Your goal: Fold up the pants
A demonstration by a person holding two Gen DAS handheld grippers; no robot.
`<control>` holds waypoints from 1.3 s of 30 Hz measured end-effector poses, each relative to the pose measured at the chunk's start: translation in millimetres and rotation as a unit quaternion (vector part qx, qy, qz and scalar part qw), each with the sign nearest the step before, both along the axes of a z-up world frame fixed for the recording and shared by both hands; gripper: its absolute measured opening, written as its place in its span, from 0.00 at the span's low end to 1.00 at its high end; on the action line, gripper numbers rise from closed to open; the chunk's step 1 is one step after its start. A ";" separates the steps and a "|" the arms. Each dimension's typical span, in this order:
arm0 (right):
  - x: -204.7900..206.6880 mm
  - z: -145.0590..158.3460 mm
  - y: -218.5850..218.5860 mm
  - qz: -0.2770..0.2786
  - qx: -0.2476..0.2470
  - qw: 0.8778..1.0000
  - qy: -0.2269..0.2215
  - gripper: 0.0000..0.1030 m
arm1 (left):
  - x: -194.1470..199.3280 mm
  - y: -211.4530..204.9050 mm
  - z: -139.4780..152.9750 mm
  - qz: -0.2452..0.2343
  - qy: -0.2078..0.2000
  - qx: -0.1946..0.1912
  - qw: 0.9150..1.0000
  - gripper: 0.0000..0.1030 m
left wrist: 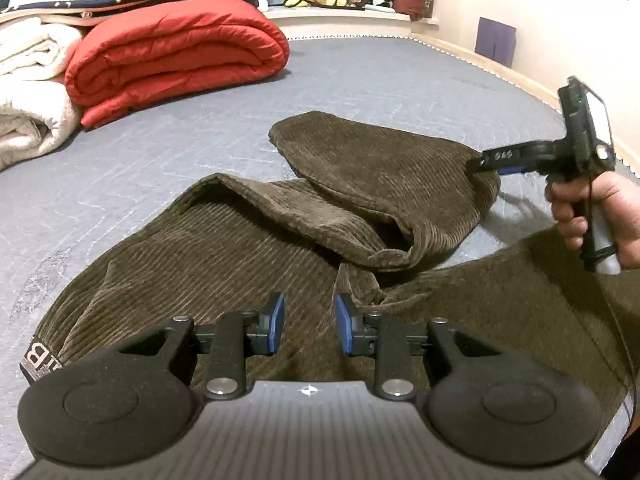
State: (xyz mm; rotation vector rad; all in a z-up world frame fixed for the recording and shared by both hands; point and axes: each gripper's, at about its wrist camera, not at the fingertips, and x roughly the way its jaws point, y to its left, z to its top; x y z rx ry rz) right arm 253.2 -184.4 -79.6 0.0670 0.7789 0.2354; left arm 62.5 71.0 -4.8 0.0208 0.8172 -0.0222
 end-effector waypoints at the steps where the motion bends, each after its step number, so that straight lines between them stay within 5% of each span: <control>1: 2.1 -3.1 2.3 0.000 -0.002 1.000 0.004 0.52 | 1.1 -0.1 -0.1 0.000 0.000 0.000 1.000 0.32; 3: 3.4 -5.9 2.5 0.004 -0.004 1.000 0.008 0.46 | 1.4 0.7 -0.2 0.002 0.002 0.000 1.000 0.33; 4: 4.5 -4.9 3.9 0.004 -0.007 1.000 0.004 0.26 | 2.2 1.0 -0.7 0.002 0.003 0.001 1.000 0.33; 5: 3.4 -2.3 3.5 0.007 -0.004 1.000 -0.003 0.18 | 2.7 1.7 -1.1 0.003 0.004 0.001 1.000 0.33; 10: -17.3 31.5 2.7 0.085 0.014 0.994 -0.064 0.12 | 2.6 5.1 -1.4 0.006 0.003 -0.002 1.000 0.33; 13: -51.5 64.3 6.7 0.183 0.011 0.975 -0.125 0.11 | -0.1 6.8 -0.9 0.007 0.002 -0.003 1.000 0.33; 15: -78.5 79.4 6.5 0.271 0.024 0.952 -0.142 0.11 | -1.6 8.7 -0.4 0.007 0.004 -0.003 1.000 0.33; 17: -100.9 80.7 3.5 0.350 0.041 0.928 -0.120 0.12 | -2.5 9.9 -0.5 0.007 0.005 0.000 1.000 0.35; 19: -113.6 71.0 0.6 0.388 0.043 0.917 -0.083 0.12 | -2.6 10.7 -1.1 0.007 0.008 0.004 1.000 0.36; 25: -101.3 44.6 -13.4 0.343 0.067 0.937 -0.019 0.18 | 0.2 13.5 -0.6 0.015 0.010 0.000 1.000 0.40; 28: -85.0 46.8 -22.1 0.290 0.127 0.948 -0.014 0.37 | 1.9 13.2 -1.2 0.017 0.011 -0.001 1.000 0.42; 39: -30.7 16.4 -21.0 0.194 0.218 0.955 0.051 0.52 | 11.6 8.1 -8.0 0.010 0.018 -0.003 1.000 0.42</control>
